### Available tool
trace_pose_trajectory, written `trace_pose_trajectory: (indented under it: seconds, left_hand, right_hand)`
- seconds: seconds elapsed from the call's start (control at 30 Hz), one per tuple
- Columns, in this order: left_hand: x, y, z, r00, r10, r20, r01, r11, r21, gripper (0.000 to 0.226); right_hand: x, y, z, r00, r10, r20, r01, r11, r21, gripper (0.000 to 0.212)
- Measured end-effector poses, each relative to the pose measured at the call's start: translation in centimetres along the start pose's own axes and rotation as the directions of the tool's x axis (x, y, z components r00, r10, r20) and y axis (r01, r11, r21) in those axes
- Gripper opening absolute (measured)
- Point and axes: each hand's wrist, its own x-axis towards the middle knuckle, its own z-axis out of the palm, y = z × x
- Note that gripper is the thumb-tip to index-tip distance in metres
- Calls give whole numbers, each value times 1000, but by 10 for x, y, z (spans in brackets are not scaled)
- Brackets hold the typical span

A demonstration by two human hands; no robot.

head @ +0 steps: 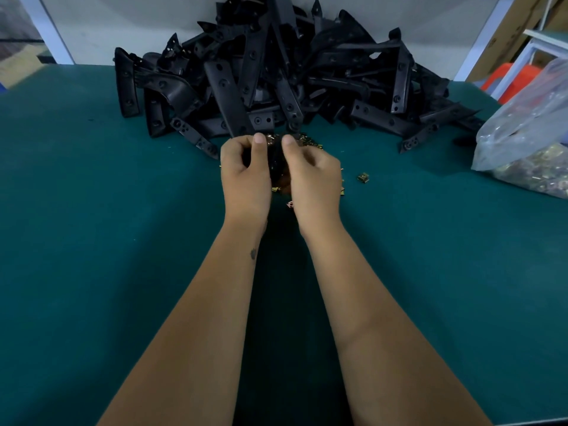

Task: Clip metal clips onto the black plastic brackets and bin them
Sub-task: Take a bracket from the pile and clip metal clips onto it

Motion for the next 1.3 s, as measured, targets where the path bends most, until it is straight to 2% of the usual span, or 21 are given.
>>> trace_pose_trajectory:
  seconds: [0.07,0.13,0.43,0.6,0.77,0.93,1.07,1.17,1.2,1.3]
  left_hand:
    - [-3,1,0,991,128,35,-130,987,90,18]
    - [-5,4,1,979,193,64,-200,973,115,19]
    - [-7,4,4,977,193,95,-204,971,125,29]
    - [-7,4,4,980,171,99,-183,975,128,27]
    - [-3,2,2,993,28,110,-32,999,32,18]
    - [-3,1,3,989,-16,149,11,999,36,19]
    - [-5,3,3,988,-59,146,58,998,8,20]
    - [-4,5,2,978,-155,143,168,982,-88,21]
    - [-3,6,1,970,-194,147,213,968,-133,22]
    - [-1,8,-1,950,-259,177,300,914,-273,24]
  right_hand:
    - [-2,0,1,999,-36,9,36,999,-39,47]
    - [-2,0,1,999,-48,-11,48,997,-68,49]
    - [-3,0,-1,993,-104,-61,84,959,-270,46]
    - [-4,1,1,990,-111,-84,81,950,-300,39]
    - [-3,4,0,983,-145,-111,102,941,-323,34]
    - [1,4,-3,966,-194,-173,121,925,-361,31]
    - [1,3,-4,976,-162,-145,107,938,-330,32]
    - [-2,1,-2,989,-122,-86,95,959,-265,23]
    - [-4,1,-1,988,-123,-90,96,960,-263,27]
    - [-7,-1,0,951,-265,-163,222,945,-241,37]
